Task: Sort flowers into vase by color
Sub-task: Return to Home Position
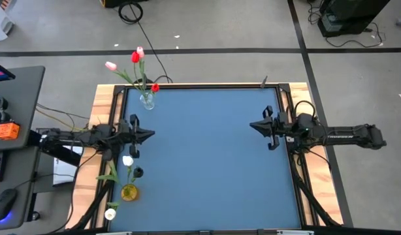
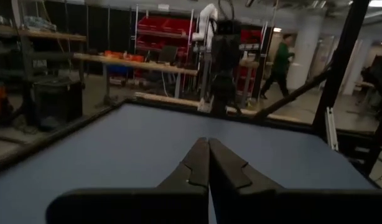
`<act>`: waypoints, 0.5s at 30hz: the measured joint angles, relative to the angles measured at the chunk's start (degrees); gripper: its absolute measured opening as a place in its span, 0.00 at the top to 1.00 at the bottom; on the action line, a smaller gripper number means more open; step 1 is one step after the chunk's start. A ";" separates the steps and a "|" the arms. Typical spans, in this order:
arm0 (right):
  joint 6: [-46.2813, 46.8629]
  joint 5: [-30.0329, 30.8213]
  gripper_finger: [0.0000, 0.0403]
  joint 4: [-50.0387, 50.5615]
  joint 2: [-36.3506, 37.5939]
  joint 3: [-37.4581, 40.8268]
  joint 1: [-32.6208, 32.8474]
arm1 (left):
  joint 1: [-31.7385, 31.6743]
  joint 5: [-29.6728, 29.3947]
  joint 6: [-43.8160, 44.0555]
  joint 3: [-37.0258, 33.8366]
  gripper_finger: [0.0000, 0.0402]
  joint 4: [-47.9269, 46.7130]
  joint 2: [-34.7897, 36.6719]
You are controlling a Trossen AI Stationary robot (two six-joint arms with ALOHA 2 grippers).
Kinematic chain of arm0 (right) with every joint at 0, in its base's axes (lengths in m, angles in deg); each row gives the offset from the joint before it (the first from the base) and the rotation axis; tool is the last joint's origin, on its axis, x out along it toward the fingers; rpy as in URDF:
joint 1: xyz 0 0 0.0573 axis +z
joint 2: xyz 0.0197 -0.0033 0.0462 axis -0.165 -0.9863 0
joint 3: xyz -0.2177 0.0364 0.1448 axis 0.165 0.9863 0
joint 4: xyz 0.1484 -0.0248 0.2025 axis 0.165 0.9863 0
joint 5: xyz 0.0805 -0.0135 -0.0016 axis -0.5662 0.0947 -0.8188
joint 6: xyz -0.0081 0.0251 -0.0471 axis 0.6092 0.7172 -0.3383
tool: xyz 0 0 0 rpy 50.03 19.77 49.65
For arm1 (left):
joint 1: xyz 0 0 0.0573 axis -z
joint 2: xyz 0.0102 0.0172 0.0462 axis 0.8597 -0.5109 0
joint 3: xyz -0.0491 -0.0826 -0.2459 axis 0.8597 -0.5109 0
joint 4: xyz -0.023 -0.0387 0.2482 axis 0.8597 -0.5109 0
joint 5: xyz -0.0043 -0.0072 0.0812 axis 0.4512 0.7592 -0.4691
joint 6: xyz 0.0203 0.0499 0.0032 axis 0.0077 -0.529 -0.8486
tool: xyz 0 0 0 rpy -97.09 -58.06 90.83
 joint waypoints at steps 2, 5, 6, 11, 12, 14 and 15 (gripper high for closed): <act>-0.76 -0.02 0.98 1.30 1.33 0.00 -0.12 | 0.00 -0.01 0.66 -0.25 0.99 0.91 -0.18; -2.00 -0.02 0.97 2.19 2.71 0.00 -0.11 | 0.00 -0.02 -0.09 -0.25 0.99 2.37 0.00; -2.43 -0.02 0.97 2.24 2.91 0.00 -0.11 | 0.00 -0.02 -0.22 -0.25 0.99 2.50 0.00; -2.29 -2.26 0.97 3.46 3.23 0.00 -0.11 | 0.00 1.15 1.47 -0.25 0.99 2.01 -0.02; -2.26 -2.45 0.97 4.14 3.23 0.00 -0.10 | 0.00 1.97 1.50 -0.25 0.99 1.93 -0.02; -2.31 -1.98 0.97 6.37 3.23 0.00 -0.11 | 0.00 2.12 1.41 -0.25 0.99 0.99 -0.02; -2.27 -1.15 0.98 7.73 3.23 0.00 -0.11 | 0.00 2.10 1.12 -0.25 0.99 0.73 -0.02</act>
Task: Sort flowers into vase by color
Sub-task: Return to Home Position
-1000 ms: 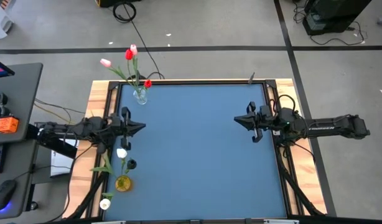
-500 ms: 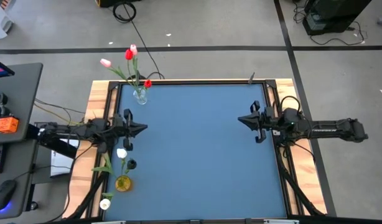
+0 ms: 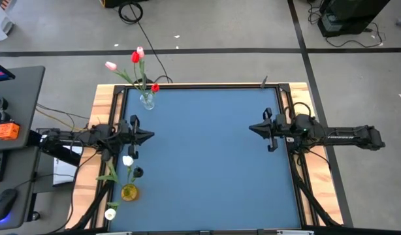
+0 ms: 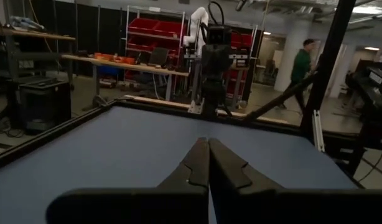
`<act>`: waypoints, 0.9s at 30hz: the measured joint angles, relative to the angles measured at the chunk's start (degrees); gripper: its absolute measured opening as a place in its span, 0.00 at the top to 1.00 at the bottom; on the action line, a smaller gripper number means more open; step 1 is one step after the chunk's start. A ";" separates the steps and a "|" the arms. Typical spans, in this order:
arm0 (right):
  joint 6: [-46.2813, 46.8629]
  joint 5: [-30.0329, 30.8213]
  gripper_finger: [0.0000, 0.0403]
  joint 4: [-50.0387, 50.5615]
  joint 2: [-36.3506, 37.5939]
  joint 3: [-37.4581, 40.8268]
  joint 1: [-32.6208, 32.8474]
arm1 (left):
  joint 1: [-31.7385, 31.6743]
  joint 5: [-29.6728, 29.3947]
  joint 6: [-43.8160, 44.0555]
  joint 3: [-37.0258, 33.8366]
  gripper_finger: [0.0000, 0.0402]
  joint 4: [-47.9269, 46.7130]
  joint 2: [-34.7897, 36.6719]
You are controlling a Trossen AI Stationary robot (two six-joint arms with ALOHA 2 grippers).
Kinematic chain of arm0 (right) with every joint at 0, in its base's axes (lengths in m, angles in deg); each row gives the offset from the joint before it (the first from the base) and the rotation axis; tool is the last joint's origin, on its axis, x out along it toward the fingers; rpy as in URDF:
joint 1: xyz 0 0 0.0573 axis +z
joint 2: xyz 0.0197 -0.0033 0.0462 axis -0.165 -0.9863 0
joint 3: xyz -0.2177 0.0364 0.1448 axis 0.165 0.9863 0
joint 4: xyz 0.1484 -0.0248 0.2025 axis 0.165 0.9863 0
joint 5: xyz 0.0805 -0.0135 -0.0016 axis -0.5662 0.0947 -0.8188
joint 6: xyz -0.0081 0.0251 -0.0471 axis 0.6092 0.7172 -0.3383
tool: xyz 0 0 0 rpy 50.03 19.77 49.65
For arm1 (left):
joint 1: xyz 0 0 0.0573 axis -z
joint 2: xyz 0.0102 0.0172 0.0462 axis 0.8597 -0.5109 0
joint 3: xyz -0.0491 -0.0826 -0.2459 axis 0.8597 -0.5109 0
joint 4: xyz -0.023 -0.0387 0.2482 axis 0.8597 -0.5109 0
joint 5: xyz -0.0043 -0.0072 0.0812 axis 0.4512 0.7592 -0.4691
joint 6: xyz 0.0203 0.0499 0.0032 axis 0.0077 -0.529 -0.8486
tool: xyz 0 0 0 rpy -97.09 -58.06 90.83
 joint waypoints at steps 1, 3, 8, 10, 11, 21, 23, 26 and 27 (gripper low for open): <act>0.24 0.80 0.98 1.45 0.00 0.00 0.00 | 0.00 0.01 -0.14 0.00 0.99 -0.02 -0.01; 1.07 1.12 0.98 3.50 0.66 0.02 -0.04 | 0.00 0.00 -0.14 0.00 0.99 -0.03 0.00; 2.81 -1.84 0.98 10.19 8.21 0.00 -0.03 | 0.00 0.06 0.53 0.01 0.99 -0.78 0.00; 2.87 -0.35 0.98 14.03 11.85 0.09 -0.09 | 0.00 -0.68 0.53 0.27 0.99 -3.30 0.00; 2.57 0.51 0.98 15.04 13.64 0.09 -0.09 | 0.02 -1.77 0.66 0.40 0.99 -3.58 -0.09; -0.47 2.29 0.98 18.98 20.81 2.06 0.11 | 0.02 -2.63 -2.11 0.59 0.99 -4.06 -0.04; 0.78 2.28 0.98 13.98 21.16 4.38 0.11 | 0.02 -2.75 -2.22 0.59 0.99 -3.84 -0.02; 3.01 2.47 0.98 8.29 21.14 6.91 0.11 | 0.02 -2.78 -2.25 0.59 0.99 -3.83 -0.02; 3.55 2.47 0.98 7.82 21.10 7.23 0.11 | 0.02 -2.78 -2.25 0.59 0.99 -3.79 -0.02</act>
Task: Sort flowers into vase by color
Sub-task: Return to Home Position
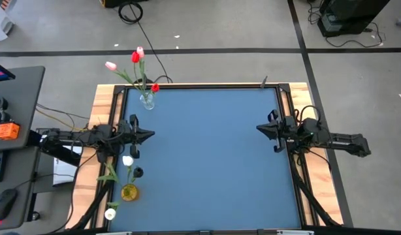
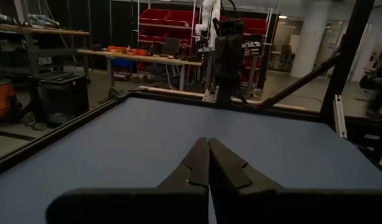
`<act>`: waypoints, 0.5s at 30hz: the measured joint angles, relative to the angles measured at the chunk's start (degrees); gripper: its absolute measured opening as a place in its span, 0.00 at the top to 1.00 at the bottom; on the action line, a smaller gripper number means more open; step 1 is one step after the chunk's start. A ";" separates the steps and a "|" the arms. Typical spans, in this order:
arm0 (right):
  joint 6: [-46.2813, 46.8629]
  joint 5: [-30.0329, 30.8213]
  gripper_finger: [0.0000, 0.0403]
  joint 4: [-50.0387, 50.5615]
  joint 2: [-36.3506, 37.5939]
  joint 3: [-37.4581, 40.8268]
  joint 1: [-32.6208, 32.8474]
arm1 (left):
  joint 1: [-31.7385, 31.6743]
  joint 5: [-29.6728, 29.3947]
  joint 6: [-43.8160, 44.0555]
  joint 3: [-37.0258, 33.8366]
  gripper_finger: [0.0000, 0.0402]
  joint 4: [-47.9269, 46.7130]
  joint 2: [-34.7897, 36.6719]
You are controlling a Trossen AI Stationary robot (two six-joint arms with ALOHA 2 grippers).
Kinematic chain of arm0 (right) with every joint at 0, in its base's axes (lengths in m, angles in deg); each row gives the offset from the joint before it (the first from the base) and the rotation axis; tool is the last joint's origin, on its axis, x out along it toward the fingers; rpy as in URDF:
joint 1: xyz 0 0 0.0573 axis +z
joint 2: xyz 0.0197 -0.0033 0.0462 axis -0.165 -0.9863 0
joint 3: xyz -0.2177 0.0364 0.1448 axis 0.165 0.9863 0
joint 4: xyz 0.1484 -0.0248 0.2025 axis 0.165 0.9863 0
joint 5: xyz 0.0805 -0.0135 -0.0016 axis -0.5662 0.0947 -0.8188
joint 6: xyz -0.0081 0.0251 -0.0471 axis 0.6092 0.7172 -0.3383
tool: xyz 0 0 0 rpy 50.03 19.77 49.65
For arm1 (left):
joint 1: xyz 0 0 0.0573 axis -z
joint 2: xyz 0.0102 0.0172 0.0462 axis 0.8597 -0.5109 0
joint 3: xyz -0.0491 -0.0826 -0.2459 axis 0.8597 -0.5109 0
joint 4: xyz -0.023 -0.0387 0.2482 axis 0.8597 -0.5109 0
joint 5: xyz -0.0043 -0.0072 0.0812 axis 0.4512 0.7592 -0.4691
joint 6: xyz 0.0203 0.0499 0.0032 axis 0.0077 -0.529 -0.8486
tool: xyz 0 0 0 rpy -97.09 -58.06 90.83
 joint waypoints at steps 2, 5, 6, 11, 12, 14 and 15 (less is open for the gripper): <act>0.50 -0.14 0.98 -0.13 -0.15 -0.04 0.00 | 0.00 0.02 0.33 0.00 0.99 0.17 0.00; 0.21 -0.50 0.98 -0.44 -0.12 -0.04 0.00 | 0.00 0.07 1.42 0.00 0.99 0.32 0.00; -0.10 -0.76 0.98 -0.44 -0.12 -0.07 0.00 | 0.00 0.04 1.75 0.00 0.99 0.30 0.00; -0.86 -1.18 0.98 -0.39 -0.12 -0.07 0.00 | 0.00 -0.56 1.98 0.00 0.99 0.45 0.00; -0.81 -1.14 0.98 -0.37 -0.12 -0.07 0.00 | 0.01 -1.95 2.44 0.00 0.99 0.48 -0.01; -1.07 -1.28 0.98 -0.33 -0.12 -0.07 0.02 | 0.01 -4.88 2.41 0.00 0.99 0.65 -0.02; -1.33 -1.29 0.98 -0.15 -0.12 -0.07 0.04 | -0.08 -5.00 1.08 0.00 0.99 0.63 0.00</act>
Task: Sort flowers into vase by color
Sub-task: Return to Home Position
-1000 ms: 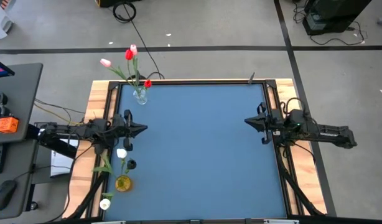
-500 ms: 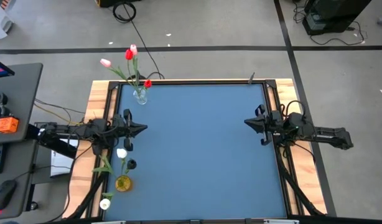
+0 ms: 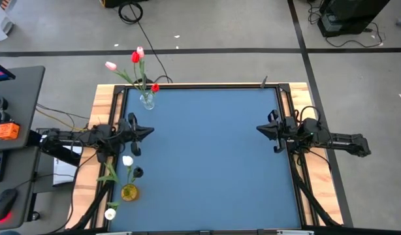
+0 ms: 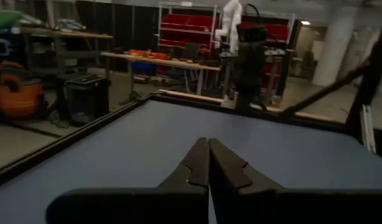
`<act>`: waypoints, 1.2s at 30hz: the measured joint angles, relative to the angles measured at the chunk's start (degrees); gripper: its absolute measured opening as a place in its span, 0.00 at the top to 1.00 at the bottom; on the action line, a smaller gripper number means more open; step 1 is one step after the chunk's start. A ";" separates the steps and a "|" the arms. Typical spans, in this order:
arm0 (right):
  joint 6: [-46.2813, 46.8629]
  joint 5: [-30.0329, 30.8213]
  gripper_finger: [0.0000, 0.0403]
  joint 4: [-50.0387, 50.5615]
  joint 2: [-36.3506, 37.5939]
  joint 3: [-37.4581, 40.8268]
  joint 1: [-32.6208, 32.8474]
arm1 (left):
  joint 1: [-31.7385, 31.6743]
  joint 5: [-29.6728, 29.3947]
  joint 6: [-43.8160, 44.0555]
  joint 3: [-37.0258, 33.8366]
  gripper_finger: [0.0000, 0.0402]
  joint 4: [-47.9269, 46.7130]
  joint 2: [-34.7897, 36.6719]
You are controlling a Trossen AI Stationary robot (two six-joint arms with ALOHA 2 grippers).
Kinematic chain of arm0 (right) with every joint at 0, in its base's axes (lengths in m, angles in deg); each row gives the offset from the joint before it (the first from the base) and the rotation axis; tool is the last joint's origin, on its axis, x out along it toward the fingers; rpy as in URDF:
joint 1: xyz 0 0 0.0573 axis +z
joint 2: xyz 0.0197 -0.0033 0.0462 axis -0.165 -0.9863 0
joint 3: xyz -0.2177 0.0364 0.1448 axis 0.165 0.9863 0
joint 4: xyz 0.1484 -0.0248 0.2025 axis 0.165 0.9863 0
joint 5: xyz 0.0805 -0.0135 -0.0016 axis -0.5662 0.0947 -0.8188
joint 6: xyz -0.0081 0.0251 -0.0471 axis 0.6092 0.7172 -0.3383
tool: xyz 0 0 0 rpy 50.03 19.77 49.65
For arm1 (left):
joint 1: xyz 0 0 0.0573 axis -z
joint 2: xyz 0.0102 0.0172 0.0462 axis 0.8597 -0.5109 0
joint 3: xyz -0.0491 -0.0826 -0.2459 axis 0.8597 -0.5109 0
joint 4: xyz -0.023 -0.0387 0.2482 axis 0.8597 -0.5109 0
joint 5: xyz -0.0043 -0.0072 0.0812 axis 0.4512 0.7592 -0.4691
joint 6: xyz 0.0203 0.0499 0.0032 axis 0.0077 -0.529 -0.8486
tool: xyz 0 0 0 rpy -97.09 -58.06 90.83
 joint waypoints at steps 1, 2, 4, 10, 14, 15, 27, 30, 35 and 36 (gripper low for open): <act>-0.39 0.04 0.98 0.20 0.00 0.00 0.00 | 0.06 0.30 -0.95 0.00 0.99 -0.10 0.00; -0.66 0.08 0.98 0.30 0.00 0.00 0.00 | 0.06 0.69 -1.53 0.00 0.99 -0.18 0.00; -1.05 0.17 0.98 0.20 0.01 0.00 0.00 | 0.10 0.96 -1.59 0.00 0.99 -0.20 -0.02; -0.93 2.93 0.98 3.86 -0.06 0.02 0.02 | 0.12 4.37 -3.24 -0.46 0.99 0.40 -0.11; -0.68 4.12 0.96 3.75 -0.11 0.02 0.02 | 0.12 4.37 -4.42 -0.50 0.99 0.44 -0.11; -0.19 4.11 0.96 3.75 -0.11 0.02 0.02 | 0.12 4.36 -4.62 -0.50 0.99 0.43 -0.11; 0.34 4.09 0.95 3.69 -0.13 0.02 0.02 | 0.12 4.30 -4.34 -0.52 0.99 0.38 -0.13; 0.35 4.09 0.95 3.69 -0.13 0.02 0.02 | 0.12 4.28 -4.32 -0.55 0.99 0.39 -0.13; 0.36 4.09 0.95 3.68 -0.13 0.02 0.02 | 0.12 4.26 -4.32 -0.55 0.99 0.36 -0.13; 0.36 4.08 0.95 3.67 -0.13 0.02 0.02 | 0.12 4.24 -4.33 -0.56 0.99 0.36 -0.12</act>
